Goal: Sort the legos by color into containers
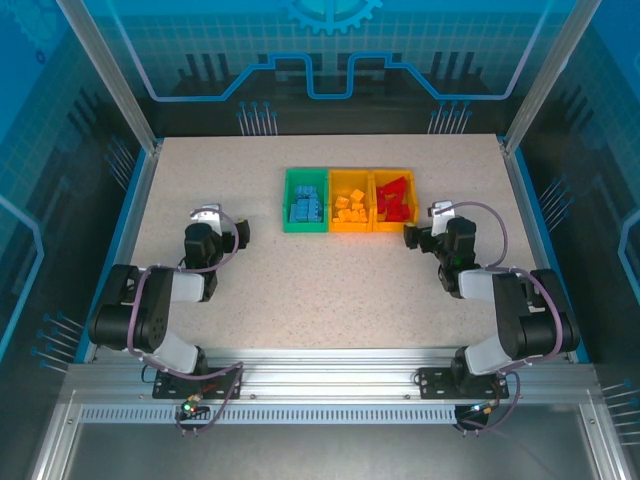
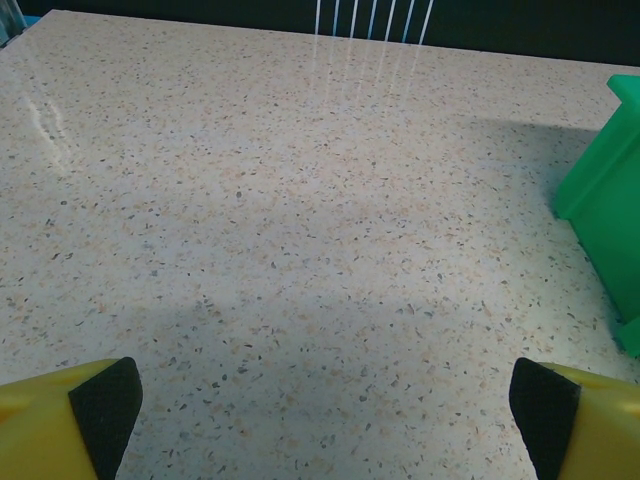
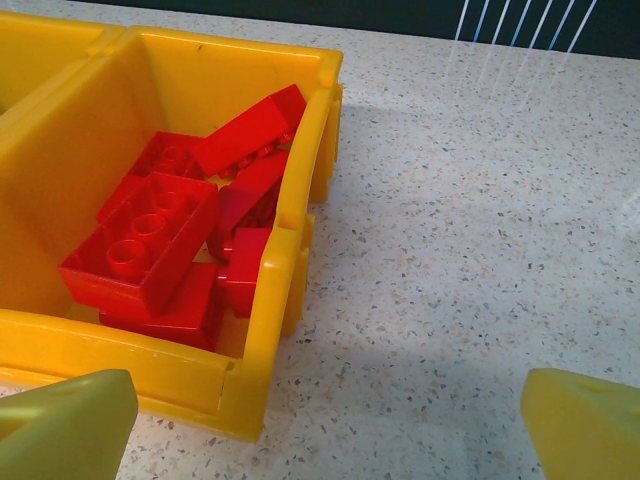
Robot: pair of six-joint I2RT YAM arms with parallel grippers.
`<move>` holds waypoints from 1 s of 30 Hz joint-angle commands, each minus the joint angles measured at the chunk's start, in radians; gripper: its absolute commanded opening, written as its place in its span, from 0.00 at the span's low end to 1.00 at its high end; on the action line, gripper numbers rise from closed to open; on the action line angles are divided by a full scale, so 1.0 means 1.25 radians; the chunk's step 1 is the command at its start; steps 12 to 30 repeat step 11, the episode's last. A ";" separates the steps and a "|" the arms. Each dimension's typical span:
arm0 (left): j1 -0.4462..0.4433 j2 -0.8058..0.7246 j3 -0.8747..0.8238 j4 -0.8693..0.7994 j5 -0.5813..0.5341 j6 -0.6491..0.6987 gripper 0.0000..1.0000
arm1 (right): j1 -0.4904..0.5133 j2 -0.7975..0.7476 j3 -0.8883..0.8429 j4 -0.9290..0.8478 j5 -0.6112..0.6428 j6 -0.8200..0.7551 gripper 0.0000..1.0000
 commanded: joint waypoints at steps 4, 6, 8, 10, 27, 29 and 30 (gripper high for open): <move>0.007 0.000 -0.003 0.027 0.018 0.022 0.99 | -0.009 0.008 -0.003 0.025 -0.014 -0.009 1.00; 0.006 0.000 -0.003 0.027 0.018 0.022 0.99 | -0.010 0.007 -0.003 0.027 -0.014 -0.007 1.00; 0.006 0.000 -0.003 0.027 0.019 0.022 0.99 | -0.010 0.007 -0.004 0.027 -0.013 -0.009 1.00; 0.006 0.000 -0.003 0.028 0.018 0.022 0.99 | -0.009 0.008 -0.003 0.027 -0.012 -0.009 1.00; 0.006 0.001 -0.003 0.027 0.019 0.022 0.99 | -0.010 0.007 -0.004 0.027 -0.012 -0.009 1.00; 0.006 0.001 -0.003 0.027 0.019 0.022 0.99 | -0.010 0.007 -0.004 0.027 -0.012 -0.009 1.00; 0.006 0.001 -0.003 0.027 0.019 0.022 0.99 | -0.010 0.007 -0.004 0.027 -0.012 -0.009 1.00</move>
